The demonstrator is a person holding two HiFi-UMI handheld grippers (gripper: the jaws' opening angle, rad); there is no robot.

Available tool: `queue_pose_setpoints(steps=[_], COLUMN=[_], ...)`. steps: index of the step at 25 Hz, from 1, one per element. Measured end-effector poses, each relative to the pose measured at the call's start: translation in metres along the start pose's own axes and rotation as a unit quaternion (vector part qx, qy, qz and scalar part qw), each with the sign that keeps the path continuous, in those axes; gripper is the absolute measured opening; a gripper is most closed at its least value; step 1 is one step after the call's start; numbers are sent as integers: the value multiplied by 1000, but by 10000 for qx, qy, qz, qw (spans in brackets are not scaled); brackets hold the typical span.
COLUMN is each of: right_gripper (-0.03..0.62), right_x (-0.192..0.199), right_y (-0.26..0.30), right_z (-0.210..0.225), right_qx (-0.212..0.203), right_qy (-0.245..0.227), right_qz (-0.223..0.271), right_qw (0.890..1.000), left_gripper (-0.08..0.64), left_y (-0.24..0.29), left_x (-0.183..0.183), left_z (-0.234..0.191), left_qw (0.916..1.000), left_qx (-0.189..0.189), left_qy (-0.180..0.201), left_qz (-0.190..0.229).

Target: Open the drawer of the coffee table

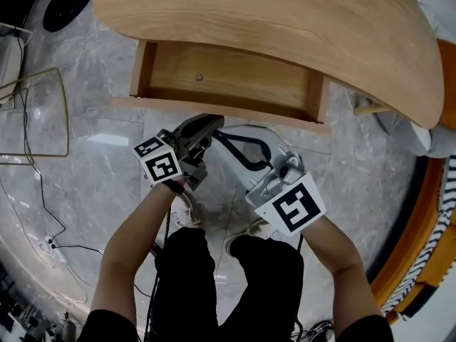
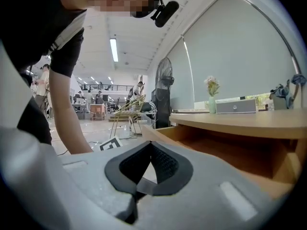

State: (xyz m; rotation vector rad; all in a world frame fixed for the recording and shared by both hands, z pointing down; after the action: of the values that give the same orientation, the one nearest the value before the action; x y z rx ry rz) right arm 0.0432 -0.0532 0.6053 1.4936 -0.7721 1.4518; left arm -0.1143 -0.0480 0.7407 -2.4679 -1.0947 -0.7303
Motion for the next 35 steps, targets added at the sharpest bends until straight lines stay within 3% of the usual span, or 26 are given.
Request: queue_pose_setpoints(steps=[3,8,13,19,25,29,35], right_gripper=[5,5,5,5,5,5,5], right_x=[-12,-36,-66,-100,-146,-177,-235], right_y=[-7,-14,-13,-25,-39,-49,-68], right_z=[6,4,-2,-4,-1,5,17], right_qx=[148,430,614,869,1109,1184,1383], right_qy=[8,126,126,128,106,126,142], right_qz=[-81,-35,-35,-249,-300,-354,-589], right_qw=[9999,9990,9980,9958,9933,9923,9885], left_gripper=[8,8,8,8,8,8,8], left_y=[1,11,13,15,29,43,53], left_x=[-10,-24,-52,-79,-118,-151,-212], left_z=[19,60,86,123,170,198,255], left_qw=[9999,9982,9990,9978,9915,9862,9686], left_qx=[85,35,-140,-427,-537,-773,-1092], left_qy=[-25,117,-1,166,886,1268,2092], left_qz=[-48,-584,-434,-477,-790,-736,-776])
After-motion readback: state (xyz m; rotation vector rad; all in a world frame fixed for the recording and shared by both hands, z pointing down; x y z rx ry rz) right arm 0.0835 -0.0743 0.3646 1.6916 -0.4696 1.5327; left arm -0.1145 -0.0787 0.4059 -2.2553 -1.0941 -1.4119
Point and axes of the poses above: the fingertips, and each gripper's own axes: y forward along the fingers, z to its right, x out of its underside, the point moved 10 cm from there along -y, backward along the fingers, and after that the axes turned 10 degrees about x, right-handed, at the moved point
